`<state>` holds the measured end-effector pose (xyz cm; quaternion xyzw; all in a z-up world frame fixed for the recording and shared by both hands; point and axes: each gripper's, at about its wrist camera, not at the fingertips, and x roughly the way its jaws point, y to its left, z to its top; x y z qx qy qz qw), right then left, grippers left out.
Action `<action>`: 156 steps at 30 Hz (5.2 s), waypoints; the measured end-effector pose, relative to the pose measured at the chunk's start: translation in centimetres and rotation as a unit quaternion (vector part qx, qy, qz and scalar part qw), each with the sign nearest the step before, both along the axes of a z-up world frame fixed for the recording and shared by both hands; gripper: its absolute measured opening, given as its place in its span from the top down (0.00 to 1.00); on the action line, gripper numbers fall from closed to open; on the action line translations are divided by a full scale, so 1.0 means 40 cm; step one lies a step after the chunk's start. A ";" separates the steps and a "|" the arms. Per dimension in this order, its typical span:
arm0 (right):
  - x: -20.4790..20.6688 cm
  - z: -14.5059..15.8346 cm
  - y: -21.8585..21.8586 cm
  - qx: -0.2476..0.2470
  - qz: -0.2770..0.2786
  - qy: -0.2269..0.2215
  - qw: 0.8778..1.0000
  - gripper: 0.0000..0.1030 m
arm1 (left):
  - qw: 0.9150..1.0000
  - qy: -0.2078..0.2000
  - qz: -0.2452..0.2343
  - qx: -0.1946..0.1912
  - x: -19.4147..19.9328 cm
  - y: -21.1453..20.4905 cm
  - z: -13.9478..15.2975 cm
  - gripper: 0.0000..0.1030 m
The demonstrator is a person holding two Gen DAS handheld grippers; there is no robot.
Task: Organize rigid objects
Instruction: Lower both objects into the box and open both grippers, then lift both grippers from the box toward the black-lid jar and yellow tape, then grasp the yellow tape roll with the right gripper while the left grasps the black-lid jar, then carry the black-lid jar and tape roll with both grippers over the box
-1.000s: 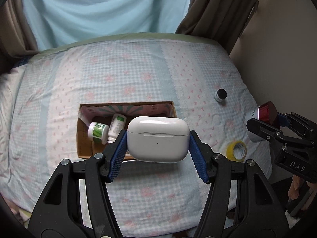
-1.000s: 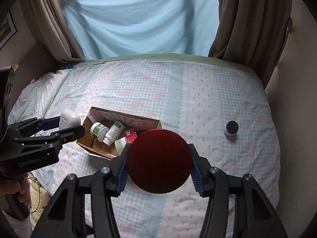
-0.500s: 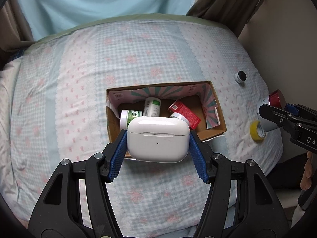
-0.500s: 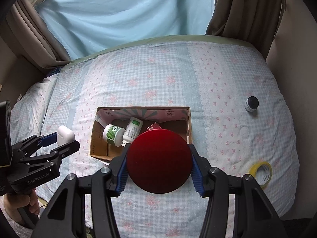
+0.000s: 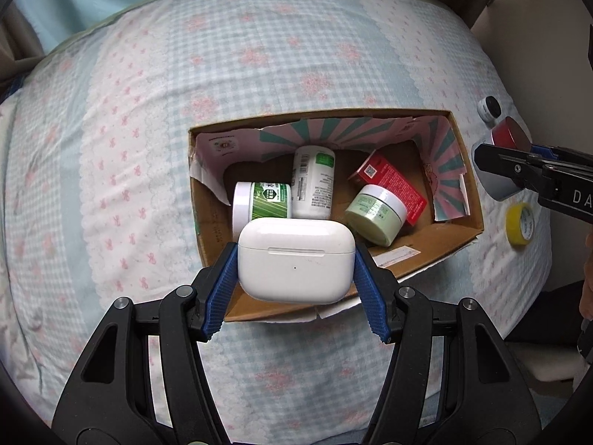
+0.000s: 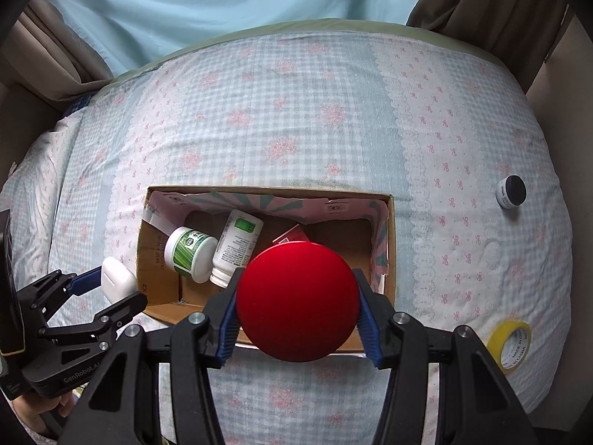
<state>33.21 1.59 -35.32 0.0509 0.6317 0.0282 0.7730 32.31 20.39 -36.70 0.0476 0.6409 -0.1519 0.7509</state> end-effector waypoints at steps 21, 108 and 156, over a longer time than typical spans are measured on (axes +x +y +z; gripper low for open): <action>0.137 -0.253 -0.052 0.029 0.017 0.077 0.996 0.52 | 0.995 0.060 -0.077 0.032 0.037 -0.162 -0.216 0.43; -0.597 -0.314 -0.763 -0.091 -0.237 -0.127 0.959 0.00 | 0.959 -0.099 -0.266 0.026 0.102 -1.209 -0.267 0.00; -0.525 -0.192 -0.798 -0.136 -0.149 -0.174 0.964 0.07 | 0.949 -0.191 -0.252 -0.011 0.144 -1.256 -0.059 0.48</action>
